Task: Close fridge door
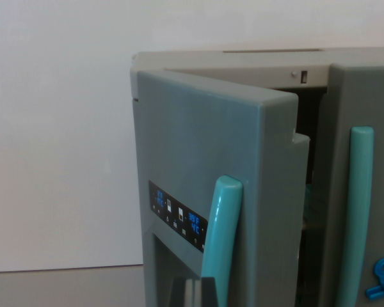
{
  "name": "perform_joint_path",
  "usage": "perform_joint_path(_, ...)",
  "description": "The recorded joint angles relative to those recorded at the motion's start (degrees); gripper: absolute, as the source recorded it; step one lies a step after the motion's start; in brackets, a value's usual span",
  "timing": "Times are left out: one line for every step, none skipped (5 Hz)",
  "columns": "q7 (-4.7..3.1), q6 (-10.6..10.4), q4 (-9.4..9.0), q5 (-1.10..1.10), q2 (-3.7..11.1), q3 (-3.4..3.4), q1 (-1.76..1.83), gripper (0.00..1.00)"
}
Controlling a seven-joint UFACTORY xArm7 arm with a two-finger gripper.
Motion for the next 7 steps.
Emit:
perform_joint_path(0.00, 0.0, 0.00, 0.00, 0.15, 0.16, 0.00, 1.00)
perform_joint_path(0.00, 0.0, 0.00, 0.00, 0.15, 0.16, 0.00, 1.00)
perform_joint_path(0.00, 0.0, 0.01, 0.00, 1.53, 1.59, 0.00, 1.00)
perform_joint_path(0.00, 0.0, 0.01, 0.00, 1.53, 1.59, 0.00, 1.00)
perform_joint_path(0.00, 0.0, 0.32, 0.00, 4.88, 3.00, 0.00, 1.00)
perform_joint_path(0.00, 0.0, 0.32, 0.00, 4.88, 3.00, 0.00, 1.00)
perform_joint_path(0.00, 0.0, 1.33, 0.00, 8.75, 3.20, 0.00, 1.00)
